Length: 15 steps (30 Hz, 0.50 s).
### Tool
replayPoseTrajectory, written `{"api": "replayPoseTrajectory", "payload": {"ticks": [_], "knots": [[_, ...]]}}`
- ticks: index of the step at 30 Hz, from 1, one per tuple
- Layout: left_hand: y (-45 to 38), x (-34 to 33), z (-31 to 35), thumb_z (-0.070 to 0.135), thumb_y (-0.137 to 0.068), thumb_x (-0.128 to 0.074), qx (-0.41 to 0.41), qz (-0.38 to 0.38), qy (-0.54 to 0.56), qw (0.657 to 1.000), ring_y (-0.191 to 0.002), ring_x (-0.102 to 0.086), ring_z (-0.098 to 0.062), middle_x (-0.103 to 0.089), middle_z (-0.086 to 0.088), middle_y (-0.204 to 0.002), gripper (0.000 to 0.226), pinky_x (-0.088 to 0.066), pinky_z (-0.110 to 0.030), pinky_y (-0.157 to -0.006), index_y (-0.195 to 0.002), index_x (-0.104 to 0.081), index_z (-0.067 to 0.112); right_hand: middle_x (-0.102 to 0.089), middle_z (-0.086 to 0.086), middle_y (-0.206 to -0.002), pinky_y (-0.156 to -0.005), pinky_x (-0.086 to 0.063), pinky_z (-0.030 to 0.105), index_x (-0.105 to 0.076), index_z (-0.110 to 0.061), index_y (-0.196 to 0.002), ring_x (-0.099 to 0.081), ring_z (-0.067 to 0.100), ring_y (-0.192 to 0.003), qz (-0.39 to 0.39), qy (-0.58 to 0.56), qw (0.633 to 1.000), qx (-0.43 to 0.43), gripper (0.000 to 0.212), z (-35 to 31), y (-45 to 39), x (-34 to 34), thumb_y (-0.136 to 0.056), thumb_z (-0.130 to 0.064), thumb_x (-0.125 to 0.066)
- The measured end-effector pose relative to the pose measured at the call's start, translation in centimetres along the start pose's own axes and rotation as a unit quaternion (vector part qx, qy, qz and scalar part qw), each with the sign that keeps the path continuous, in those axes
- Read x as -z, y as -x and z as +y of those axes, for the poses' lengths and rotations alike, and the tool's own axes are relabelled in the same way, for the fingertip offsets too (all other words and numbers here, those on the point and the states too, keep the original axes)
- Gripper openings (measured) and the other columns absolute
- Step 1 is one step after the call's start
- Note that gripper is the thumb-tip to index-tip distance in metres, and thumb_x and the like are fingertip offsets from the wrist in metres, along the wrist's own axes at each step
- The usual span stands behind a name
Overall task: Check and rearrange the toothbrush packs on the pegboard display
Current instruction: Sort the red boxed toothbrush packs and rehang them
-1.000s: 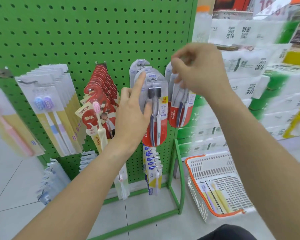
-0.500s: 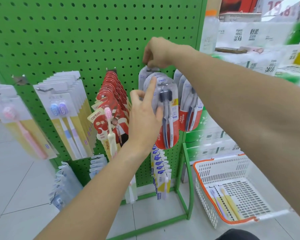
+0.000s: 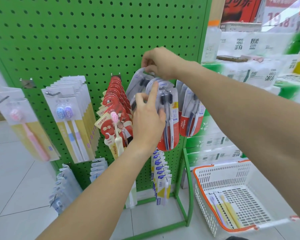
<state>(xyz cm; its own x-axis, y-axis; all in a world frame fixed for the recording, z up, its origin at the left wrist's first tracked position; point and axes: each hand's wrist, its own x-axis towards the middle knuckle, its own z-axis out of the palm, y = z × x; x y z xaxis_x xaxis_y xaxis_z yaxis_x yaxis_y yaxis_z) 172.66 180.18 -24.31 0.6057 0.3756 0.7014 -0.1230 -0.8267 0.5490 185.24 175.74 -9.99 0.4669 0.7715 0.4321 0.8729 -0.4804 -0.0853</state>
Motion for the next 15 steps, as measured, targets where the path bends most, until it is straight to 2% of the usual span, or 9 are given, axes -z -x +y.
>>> {"api": "replayPoseTrajectory", "payload": {"ticks": [3, 8, 10, 12, 15], "knots": [[-0.6, -0.2, 0.1, 0.015, -0.096, -0.062, 0.014, -0.005, -0.014, 1.0, -0.073, -0.054, -0.021, -0.039, -0.005, -0.112, 0.072, -0.054, -0.039, -0.072, -0.157, -0.027, 0.03, -0.059, -0.004, -0.099, -0.083, -0.047, 0.025, -0.064, -0.01, -0.112, -0.057, 0.012, -0.088, 0.084, -0.032, 0.996, -0.021, 0.014, 0.0, 0.4, 0.3, -0.101, -0.013, -0.056], [-1.8, -0.2, -0.1, 0.013, -0.096, -0.062, 0.028, -0.013, -0.037, 0.999, -0.065, -0.048, -0.013, -0.036, -0.003, -0.111, 0.074, -0.044, -0.03, -0.065, -0.158, -0.026, 0.029, -0.059, 0.001, -0.109, -0.088, -0.044, 0.025, -0.062, -0.008, -0.112, -0.05, 0.013, -0.097, 0.215, -0.013, 0.976, -0.043, 0.015, -0.1, 0.9, 1.8, -0.103, -0.015, -0.051], [-2.2, -0.4, -0.2, 0.013, -0.096, -0.061, 0.033, -0.021, -0.03, 0.999, -0.065, -0.046, -0.008, -0.037, -0.003, -0.112, 0.075, -0.045, -0.03, -0.066, -0.159, -0.022, 0.029, -0.058, 0.005, -0.112, -0.085, -0.044, 0.024, -0.058, -0.005, -0.112, -0.049, 0.014, -0.097, 0.274, -0.031, 0.96, -0.053, 0.016, -0.1, 1.3, 2.4, -0.103, -0.012, -0.047], [-2.5, -0.6, -0.3, 0.013, -0.097, -0.061, 0.044, -0.03, -0.013, 0.999, -0.069, -0.048, -0.01, -0.037, -0.003, -0.113, 0.077, -0.05, -0.034, -0.072, -0.159, -0.02, 0.03, -0.057, 0.009, -0.112, -0.076, -0.045, 0.02, -0.054, -0.001, -0.111, -0.052, 0.016, -0.092, 0.336, -0.076, 0.936, -0.065, 0.017, 0.0, 1.7, 2.8, -0.103, -0.011, -0.042], [-2.6, -0.8, -0.2, 0.013, -0.096, -0.06, 0.051, -0.033, 0.004, 0.998, -0.072, -0.048, -0.012, -0.038, -0.005, -0.119, 0.078, -0.052, -0.037, -0.077, -0.16, -0.018, 0.03, -0.052, 0.005, -0.106, -0.068, -0.043, 0.014, -0.049, -0.004, -0.108, -0.047, 0.003, -0.076, 0.388, -0.139, 0.904, -0.115, 0.015, 0.7, 2.4, 3.0, -0.104, -0.013, -0.038]]}}
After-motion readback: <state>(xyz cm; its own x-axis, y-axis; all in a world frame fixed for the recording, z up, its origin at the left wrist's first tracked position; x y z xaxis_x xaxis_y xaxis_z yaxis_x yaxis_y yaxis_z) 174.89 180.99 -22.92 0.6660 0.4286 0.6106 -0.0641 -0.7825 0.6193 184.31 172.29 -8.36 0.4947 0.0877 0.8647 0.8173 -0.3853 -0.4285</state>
